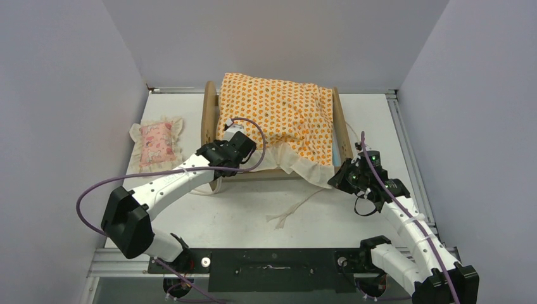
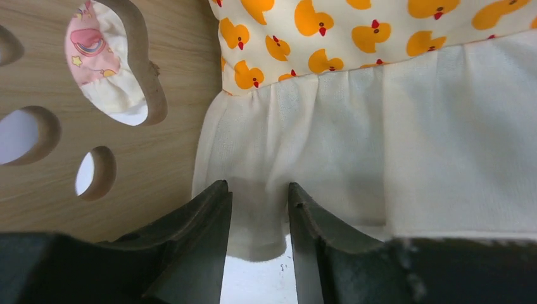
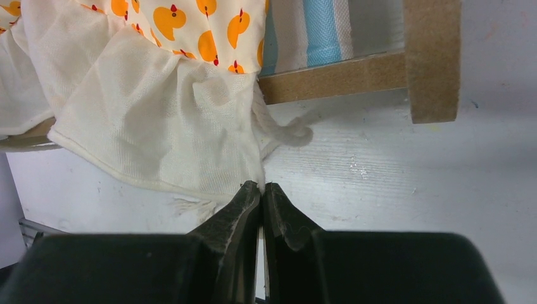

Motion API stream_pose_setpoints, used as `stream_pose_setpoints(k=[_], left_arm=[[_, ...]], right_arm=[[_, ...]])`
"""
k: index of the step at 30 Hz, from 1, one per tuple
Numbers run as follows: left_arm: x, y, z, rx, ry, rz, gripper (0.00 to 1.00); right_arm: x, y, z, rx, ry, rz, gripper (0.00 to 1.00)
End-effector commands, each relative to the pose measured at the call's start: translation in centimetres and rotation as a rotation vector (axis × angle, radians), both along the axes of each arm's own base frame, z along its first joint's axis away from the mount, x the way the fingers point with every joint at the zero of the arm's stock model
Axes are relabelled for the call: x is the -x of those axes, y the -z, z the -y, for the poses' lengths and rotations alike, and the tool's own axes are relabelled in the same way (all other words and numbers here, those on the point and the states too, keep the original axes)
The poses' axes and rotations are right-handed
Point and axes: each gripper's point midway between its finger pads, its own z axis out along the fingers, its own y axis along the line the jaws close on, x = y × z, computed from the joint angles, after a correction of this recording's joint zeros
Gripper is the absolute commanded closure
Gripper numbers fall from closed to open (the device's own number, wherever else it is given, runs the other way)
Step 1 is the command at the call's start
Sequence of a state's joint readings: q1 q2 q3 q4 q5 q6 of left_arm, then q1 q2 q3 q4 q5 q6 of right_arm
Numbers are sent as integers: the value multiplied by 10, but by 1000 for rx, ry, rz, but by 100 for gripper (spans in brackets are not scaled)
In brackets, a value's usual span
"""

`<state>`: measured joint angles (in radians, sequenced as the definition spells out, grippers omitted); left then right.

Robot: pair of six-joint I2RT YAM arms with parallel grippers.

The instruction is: Set up the pet bed

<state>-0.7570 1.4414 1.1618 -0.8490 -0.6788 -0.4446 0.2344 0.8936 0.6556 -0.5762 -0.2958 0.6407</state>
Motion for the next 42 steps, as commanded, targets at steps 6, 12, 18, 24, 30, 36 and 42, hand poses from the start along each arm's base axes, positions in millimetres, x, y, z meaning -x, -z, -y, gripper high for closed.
stream_pose_setpoints(k=[6, 12, 18, 24, 30, 36, 42], left_arm=[[-4, 5, 15, 121, -3, -1, 100], [2, -38, 11, 157, 31, 31, 100], [18, -68, 9, 206, 72, 19, 100], [44, -66, 18, 289, 118, -51, 100], [62, -55, 16, 333, 113, -95, 100], [40, -91, -6, 279, 87, -29, 100], [28, -93, -14, 282, 63, -30, 100]], right_arm=[[-27, -40, 16, 83, 44, 145, 95], [-40, -96, 51, 257, 123, 252, 95], [-42, -130, 82, 393, 209, 298, 95], [-30, -129, 96, 445, 253, 262, 95], [-25, -130, 117, 554, 295, 235, 95], [-39, -159, 126, 614, 325, 278, 95], [-44, -168, 133, 647, 350, 288, 95]])
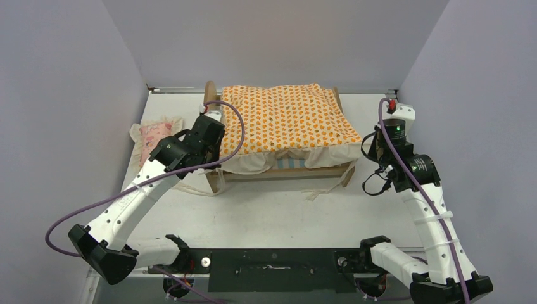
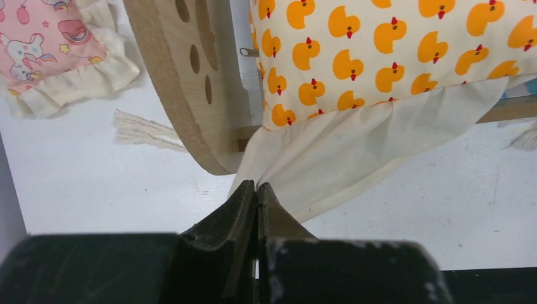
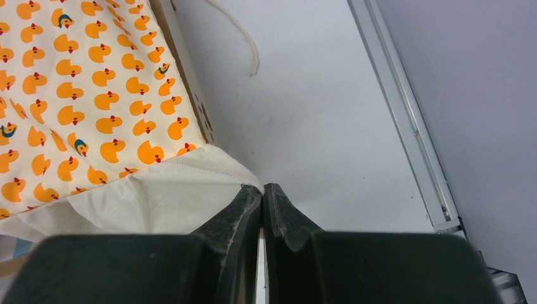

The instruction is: Set up the pet bed

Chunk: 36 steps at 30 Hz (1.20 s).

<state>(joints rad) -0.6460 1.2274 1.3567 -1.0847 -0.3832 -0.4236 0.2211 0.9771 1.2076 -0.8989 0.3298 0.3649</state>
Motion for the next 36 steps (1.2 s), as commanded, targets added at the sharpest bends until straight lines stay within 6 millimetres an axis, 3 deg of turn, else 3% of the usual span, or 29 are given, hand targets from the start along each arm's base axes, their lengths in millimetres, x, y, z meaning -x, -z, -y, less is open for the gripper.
stream_pose_setpoints(k=[1, 12, 15, 16, 18, 20, 22, 25, 28, 30, 33, 36], left_arm=[[-5, -9, -6, -8, 7, 3, 100], [-5, -37, -32, 6, -36, 41, 100], [3, -22, -27, 27, -8, 1, 100], [8, -8, -23, 40, 5, -31, 100], [13, 11, -17, 68, 22, -62, 100], [14, 24, -10, 101, 37, -64, 93], [16, 29, -5, 116, 59, -72, 82], [17, 14, -8, 104, 66, -26, 51], [17, -13, -14, 109, 71, 51, 28], [15, -29, -14, 120, 79, 90, 26], [13, -47, -9, 148, 105, 132, 25], [8, -70, -8, 181, 100, 199, 24]], right_arm=[[-3, -21, 17, 61, 58, 44, 95], [13, -44, 31, 140, 61, 32, 94], [19, -23, 31, 140, 60, -14, 93], [21, -15, 31, 136, 66, -31, 92], [23, 6, 32, 131, 82, -65, 83], [22, 22, 28, 114, 76, -88, 80], [20, 24, 26, 104, 80, -103, 73], [15, 12, 19, 89, 34, -91, 47], [6, -4, -11, 8, -132, -38, 35], [0, -8, -46, -88, -304, 7, 32], [-4, -8, -107, -259, -496, 68, 35], [-4, 6, -155, -275, -543, 104, 38]])
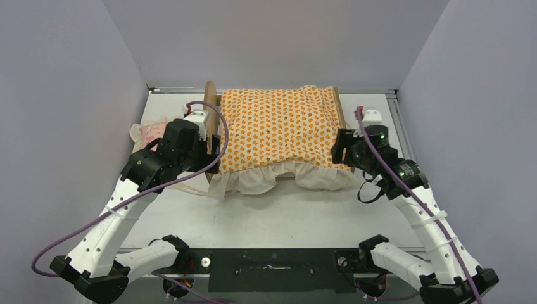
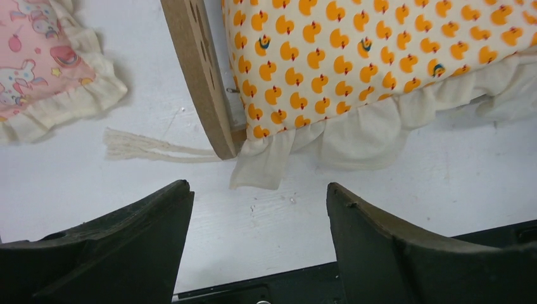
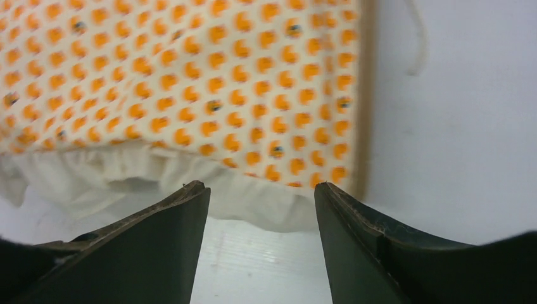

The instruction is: Set up the pet bed

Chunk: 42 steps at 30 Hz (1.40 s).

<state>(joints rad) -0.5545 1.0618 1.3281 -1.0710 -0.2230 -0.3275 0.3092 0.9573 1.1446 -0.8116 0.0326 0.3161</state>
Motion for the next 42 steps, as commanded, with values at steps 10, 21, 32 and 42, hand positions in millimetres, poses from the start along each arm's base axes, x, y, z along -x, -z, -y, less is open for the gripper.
stream_pose_setpoints(k=[10, 21, 32, 42], left_arm=[[-35, -81, -17, 20, -129, 272, 18], [-52, -50, -13, -1, -157, 258, 18], [-52, -56, -19, -43, -138, 294, 18], [-50, -46, -31, -123, -150, 278, 18]], right_arm=[[2, 48, -200, -69, -222, 141, 49], [-10, 96, -208, -11, -149, 73, 60], [20, 52, -195, 57, -225, -82, 95], [55, 25, -176, 11, -274, -210, 69]])
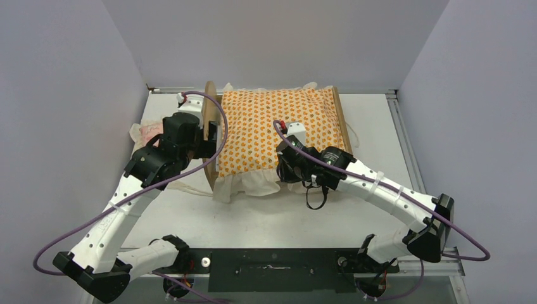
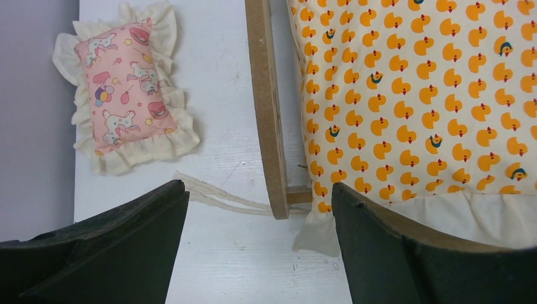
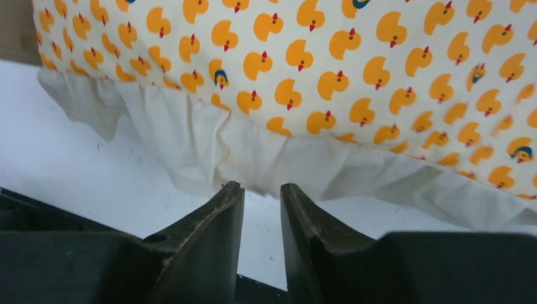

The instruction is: Set up the pet bed

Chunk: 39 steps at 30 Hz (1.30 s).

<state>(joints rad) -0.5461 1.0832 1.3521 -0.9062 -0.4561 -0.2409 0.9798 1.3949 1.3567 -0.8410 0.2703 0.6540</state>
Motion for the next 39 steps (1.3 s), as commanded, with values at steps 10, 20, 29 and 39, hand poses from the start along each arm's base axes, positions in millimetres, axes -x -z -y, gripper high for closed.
stream_pose_setpoints(k=[10, 20, 29, 39], left_arm=[[-5, 11, 0, 1, -9, 2, 18], [-31, 53, 51, 150, 58, -75, 50], [-57, 48, 126, 387, 144, -76, 85], [-68, 24, 151, 393, 225, -54, 29]], right_arm=[[2, 19, 46, 25, 82, 79, 56], [-22, -1, -10, -157, -60, 169, 48], [3, 11, -50, -236, -250, 210, 43], [29, 69, -69, -293, -241, 218, 40]])
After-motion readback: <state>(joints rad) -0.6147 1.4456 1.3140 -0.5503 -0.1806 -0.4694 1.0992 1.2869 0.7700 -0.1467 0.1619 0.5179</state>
